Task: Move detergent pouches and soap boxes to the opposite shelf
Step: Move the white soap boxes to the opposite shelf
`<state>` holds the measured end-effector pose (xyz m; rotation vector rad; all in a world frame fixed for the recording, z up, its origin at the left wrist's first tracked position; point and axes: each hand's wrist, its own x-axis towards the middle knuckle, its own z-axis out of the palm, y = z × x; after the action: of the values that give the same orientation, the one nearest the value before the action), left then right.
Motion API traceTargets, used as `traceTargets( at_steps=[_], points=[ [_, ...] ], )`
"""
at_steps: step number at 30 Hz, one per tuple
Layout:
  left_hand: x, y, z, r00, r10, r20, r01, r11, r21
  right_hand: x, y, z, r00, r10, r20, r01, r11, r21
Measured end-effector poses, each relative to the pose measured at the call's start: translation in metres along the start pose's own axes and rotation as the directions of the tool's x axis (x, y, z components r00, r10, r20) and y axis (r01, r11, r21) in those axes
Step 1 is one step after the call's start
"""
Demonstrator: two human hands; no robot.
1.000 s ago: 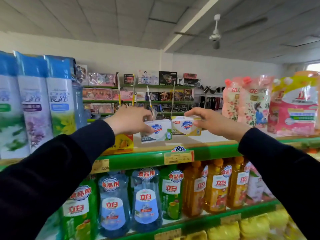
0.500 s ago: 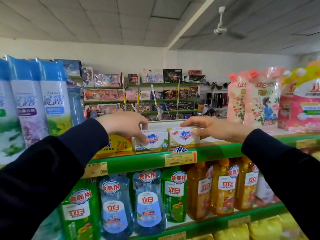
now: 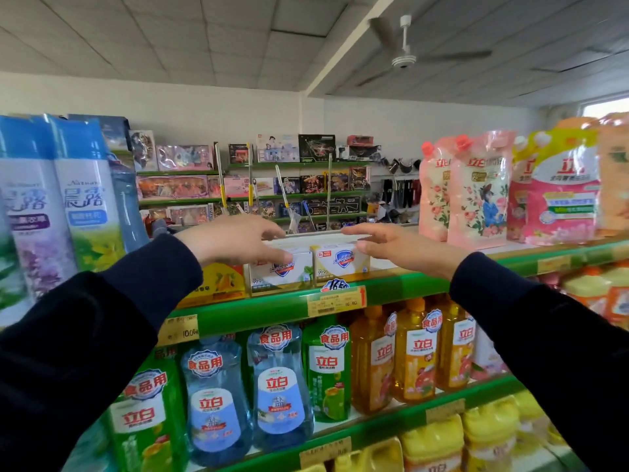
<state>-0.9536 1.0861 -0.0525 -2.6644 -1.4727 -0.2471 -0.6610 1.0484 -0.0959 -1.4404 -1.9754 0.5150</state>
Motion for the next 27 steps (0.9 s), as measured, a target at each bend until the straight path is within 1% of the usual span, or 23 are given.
traceTargets(
  at_steps=[2,4,7,10,13,17,20,24,26,27],
  points=[
    [-0.004,0.008,0.0,0.988,0.049,-0.15,-0.053,0.998,-0.023,-0.01,-0.002,-0.003,0.993,-0.027,-0.116,0.023,0.999,-0.041],
    [-0.006,0.02,0.002,0.957,0.083,-0.279,-0.128,0.981,-0.146,-0.023,-0.004,-0.006,0.97,-0.043,-0.237,0.032,0.998,-0.05],
    [-0.007,0.042,0.009,0.921,0.131,-0.366,-0.243,0.928,-0.281,-0.048,-0.003,-0.006,0.918,-0.037,-0.395,0.024,0.999,-0.038],
    [-0.006,0.07,0.021,0.898,0.199,-0.392,-0.356,0.853,-0.382,-0.086,0.0,-0.004,0.868,-0.015,-0.497,-0.011,0.999,-0.05],
    [-0.004,0.105,0.036,0.867,0.273,-0.417,-0.458,0.765,-0.452,-0.132,0.002,-0.005,0.838,-0.001,-0.545,-0.066,0.993,-0.103],
    [0.001,0.162,0.057,0.837,0.385,-0.388,-0.545,0.653,-0.526,-0.199,0.006,-0.012,0.784,0.052,-0.619,-0.158,0.98,-0.117],
    [-0.003,0.229,0.073,0.764,0.54,-0.351,-0.634,0.531,-0.562,-0.271,0.008,-0.025,0.711,0.116,-0.693,-0.285,0.949,-0.133],
    [-0.016,0.313,0.083,0.657,0.678,-0.331,-0.682,0.345,-0.645,-0.362,0.0,-0.041,0.601,0.224,-0.767,-0.457,0.884,-0.099],
    [-0.025,0.358,0.084,0.603,0.731,-0.318,-0.684,0.268,-0.679,-0.409,-0.007,-0.047,0.543,0.271,-0.795,-0.551,0.829,-0.094],
    [-0.036,0.388,0.083,0.565,0.76,-0.322,-0.688,0.217,-0.693,-0.44,-0.013,-0.052,0.499,0.293,-0.815,-0.61,0.787,-0.091]
  ],
)
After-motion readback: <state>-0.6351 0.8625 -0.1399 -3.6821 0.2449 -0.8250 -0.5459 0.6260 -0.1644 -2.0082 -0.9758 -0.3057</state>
